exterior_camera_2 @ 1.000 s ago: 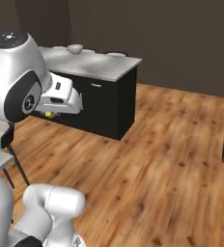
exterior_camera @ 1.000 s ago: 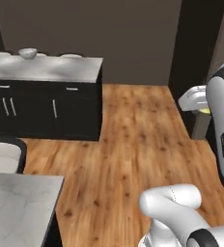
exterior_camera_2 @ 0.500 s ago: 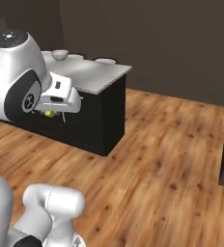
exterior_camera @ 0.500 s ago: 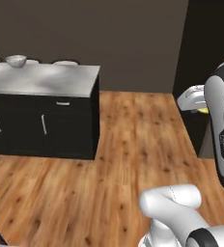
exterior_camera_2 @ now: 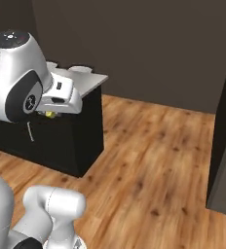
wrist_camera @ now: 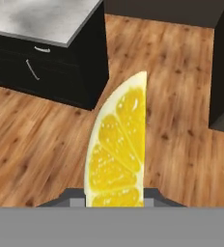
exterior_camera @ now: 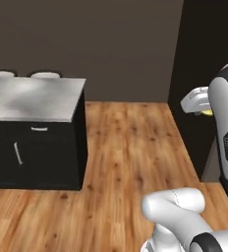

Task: There is a bowl on the dining counter. Grab a lemon wedge from the fridge and place it in the bowl. Then get the liquor bottle and glass cup from the cabinet and place them next to the bowl.

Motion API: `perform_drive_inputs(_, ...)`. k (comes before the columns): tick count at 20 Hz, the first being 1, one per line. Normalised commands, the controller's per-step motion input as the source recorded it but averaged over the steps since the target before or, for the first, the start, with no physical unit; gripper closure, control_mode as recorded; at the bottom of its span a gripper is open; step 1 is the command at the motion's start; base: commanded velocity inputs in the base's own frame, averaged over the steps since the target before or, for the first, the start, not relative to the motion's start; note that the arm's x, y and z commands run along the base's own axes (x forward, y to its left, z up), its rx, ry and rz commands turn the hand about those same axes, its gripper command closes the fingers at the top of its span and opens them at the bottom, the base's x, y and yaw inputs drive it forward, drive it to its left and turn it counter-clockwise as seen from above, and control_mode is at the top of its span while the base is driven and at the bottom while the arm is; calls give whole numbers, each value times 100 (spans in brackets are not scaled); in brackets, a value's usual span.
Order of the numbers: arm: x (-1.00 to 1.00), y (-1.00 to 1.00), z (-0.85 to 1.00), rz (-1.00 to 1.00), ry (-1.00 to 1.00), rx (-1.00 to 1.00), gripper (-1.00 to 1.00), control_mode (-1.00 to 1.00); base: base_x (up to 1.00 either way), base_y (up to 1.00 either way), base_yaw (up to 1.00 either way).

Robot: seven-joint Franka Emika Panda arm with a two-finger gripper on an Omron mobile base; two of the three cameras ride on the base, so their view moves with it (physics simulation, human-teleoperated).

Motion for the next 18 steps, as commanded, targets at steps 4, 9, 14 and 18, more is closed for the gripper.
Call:
perform_drive_inputs(4,0,0,0,0,0,0,100,100,100,-41,-14)
perform_drive_inputs(9,0,0,0,0,0,0,100,100,100,-44,-9)
perform_drive_inputs(14,0,0,0,0,0,0,100,100,100,-42,-2)
perform_drive_inputs(18,0,0,0,0,0,0,100,100,100,-34,0)
